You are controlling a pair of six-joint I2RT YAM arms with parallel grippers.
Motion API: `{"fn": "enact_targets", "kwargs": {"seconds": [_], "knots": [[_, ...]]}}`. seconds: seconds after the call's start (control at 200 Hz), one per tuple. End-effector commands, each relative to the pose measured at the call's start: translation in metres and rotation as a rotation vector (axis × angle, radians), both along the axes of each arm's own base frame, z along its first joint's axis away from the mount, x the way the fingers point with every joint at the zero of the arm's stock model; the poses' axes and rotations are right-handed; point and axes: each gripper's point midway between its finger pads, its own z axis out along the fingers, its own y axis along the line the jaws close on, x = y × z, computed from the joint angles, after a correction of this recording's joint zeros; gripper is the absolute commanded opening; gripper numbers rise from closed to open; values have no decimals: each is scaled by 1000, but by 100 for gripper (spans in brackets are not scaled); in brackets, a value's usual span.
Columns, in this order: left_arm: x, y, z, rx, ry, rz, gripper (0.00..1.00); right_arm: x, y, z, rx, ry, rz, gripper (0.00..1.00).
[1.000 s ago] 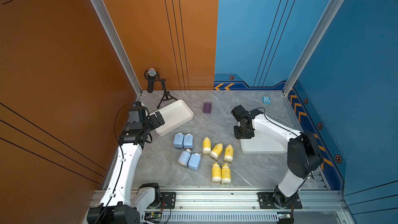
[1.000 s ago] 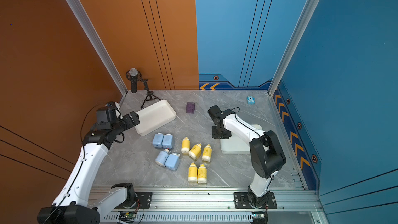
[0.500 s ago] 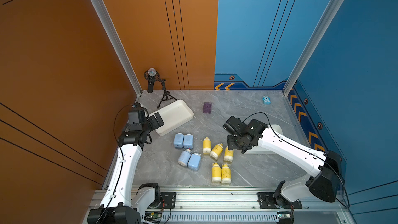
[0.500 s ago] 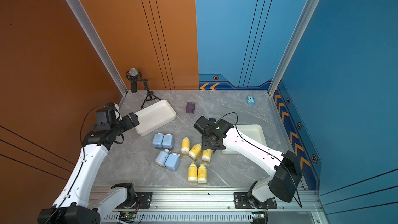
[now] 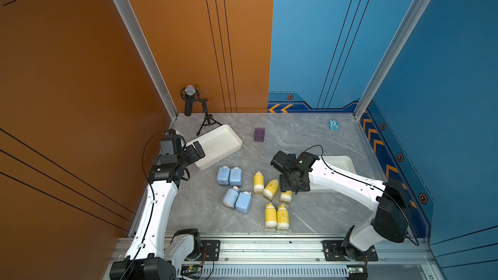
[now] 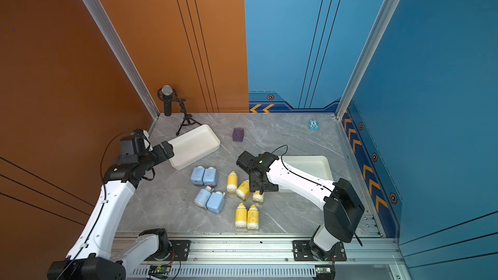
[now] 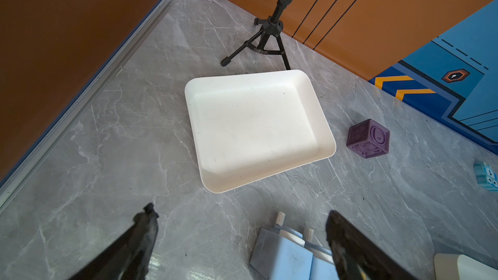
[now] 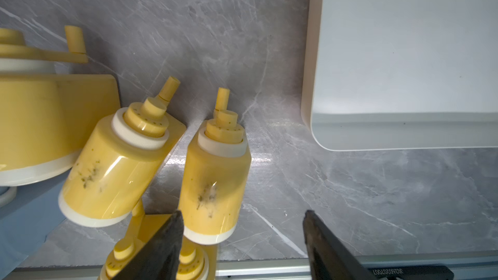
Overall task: Place the pencil sharpeners by color into the storage box
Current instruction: Pick up the pencil sharpener from the center of the board.
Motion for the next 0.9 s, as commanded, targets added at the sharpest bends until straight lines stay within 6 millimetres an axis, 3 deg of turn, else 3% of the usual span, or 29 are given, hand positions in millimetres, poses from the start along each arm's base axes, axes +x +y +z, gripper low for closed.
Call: {"fn": "enact_targets", "kwargs": {"seconds": [0.0, 0.425, 0.896], "knots": [[-5, -1, -5, -19, 13, -4, 98, -2, 4, -11, 8, 20, -11, 71], [-5, -1, -5, -17, 13, -2, 98, -4, 13, -33, 14, 58, -6, 70], [-5, -1, -5, -17, 13, -4, 98, -7, 16, -54, 4, 99, -2, 57]]}}
